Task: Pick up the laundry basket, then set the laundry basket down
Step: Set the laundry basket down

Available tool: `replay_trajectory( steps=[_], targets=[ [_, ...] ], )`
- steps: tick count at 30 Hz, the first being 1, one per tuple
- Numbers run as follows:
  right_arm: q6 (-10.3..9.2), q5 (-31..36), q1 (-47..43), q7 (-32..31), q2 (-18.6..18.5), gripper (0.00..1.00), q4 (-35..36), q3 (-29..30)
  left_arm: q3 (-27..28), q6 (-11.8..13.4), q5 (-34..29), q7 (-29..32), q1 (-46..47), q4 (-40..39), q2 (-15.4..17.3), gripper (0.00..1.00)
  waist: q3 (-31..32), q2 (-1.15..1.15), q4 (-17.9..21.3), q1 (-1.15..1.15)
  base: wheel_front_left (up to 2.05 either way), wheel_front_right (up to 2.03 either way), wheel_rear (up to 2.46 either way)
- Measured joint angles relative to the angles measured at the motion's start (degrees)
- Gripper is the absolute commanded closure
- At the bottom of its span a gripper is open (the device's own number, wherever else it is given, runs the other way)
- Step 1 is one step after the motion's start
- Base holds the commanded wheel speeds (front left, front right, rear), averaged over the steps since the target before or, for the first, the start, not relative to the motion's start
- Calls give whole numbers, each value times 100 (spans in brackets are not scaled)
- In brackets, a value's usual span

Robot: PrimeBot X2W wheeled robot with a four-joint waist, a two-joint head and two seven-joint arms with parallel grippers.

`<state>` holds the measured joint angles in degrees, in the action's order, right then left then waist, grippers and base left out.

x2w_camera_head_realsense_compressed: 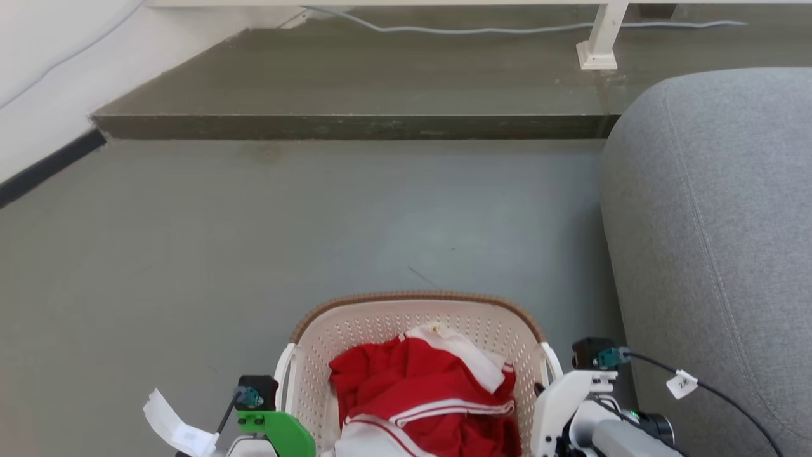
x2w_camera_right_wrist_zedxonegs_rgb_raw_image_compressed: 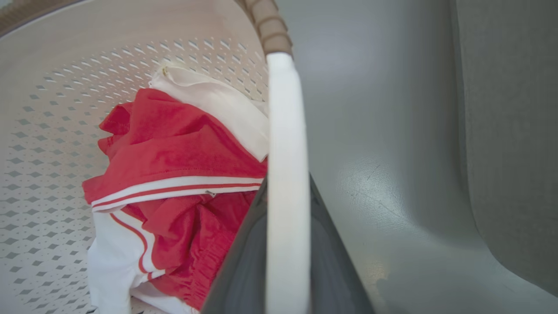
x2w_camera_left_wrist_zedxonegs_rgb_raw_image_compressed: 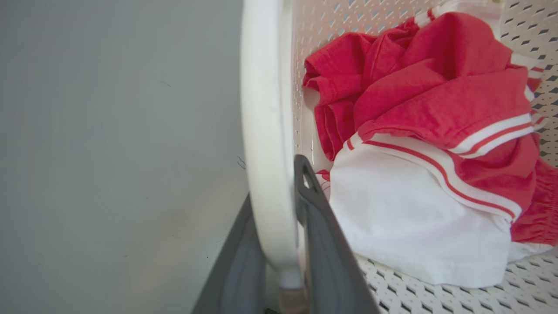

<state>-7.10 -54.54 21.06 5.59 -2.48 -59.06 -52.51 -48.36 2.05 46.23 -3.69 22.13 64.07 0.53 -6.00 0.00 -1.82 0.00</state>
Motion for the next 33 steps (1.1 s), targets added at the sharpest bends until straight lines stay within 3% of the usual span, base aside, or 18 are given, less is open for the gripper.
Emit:
replay_trajectory(
  steps=[13,33],
  targets=[
    [-8,2,847,52,-42,100,-2,-45,79,102,100,-112,697,-34,19,100,-556,0,34,0,0,0,0],
    [-9,73,2323,355,-80,100,-204,62,260,209,96,-347,2074,-46,19,100,-2073,0,91,0,0,0,0]
  ],
)
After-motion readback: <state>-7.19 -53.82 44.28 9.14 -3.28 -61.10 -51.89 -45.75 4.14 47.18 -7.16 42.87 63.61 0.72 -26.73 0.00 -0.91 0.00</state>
